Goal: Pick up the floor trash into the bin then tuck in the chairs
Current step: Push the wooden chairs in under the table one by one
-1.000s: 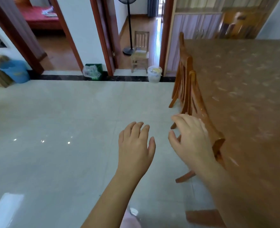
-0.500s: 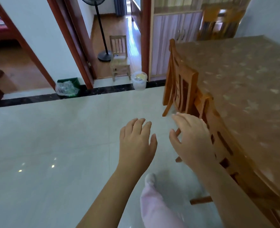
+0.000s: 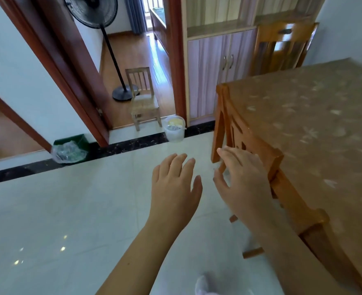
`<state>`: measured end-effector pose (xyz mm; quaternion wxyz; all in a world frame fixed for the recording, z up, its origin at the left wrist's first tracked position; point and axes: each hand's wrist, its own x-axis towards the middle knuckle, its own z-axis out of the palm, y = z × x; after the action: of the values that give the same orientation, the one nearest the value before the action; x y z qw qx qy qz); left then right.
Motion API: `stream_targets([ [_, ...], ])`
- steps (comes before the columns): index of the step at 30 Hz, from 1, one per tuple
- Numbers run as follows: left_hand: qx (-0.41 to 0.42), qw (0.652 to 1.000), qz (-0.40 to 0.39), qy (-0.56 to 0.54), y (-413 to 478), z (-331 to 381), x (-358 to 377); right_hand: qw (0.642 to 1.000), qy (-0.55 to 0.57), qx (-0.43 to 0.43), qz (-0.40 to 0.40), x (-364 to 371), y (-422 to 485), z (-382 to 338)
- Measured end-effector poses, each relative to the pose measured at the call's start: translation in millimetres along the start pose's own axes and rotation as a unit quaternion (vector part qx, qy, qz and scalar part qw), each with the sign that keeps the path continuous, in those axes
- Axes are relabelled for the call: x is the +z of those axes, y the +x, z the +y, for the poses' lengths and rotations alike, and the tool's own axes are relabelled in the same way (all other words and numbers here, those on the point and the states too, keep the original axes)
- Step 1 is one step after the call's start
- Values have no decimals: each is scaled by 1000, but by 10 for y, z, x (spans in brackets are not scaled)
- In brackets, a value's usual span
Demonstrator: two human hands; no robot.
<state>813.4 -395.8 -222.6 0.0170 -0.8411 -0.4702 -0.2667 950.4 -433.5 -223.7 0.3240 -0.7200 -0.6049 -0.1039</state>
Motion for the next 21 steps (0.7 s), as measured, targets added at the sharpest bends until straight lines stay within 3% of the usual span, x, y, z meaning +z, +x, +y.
stream_targets([
  [16, 61, 996, -7, -61, 2712, -1915, 1022, 994, -99, 36, 4, 1842, 2610, -255],
  [21, 108, 990, -19, -84, 3521, -2218, 1395, 986, -136, 95, -4, 2239, 3290, -99],
])
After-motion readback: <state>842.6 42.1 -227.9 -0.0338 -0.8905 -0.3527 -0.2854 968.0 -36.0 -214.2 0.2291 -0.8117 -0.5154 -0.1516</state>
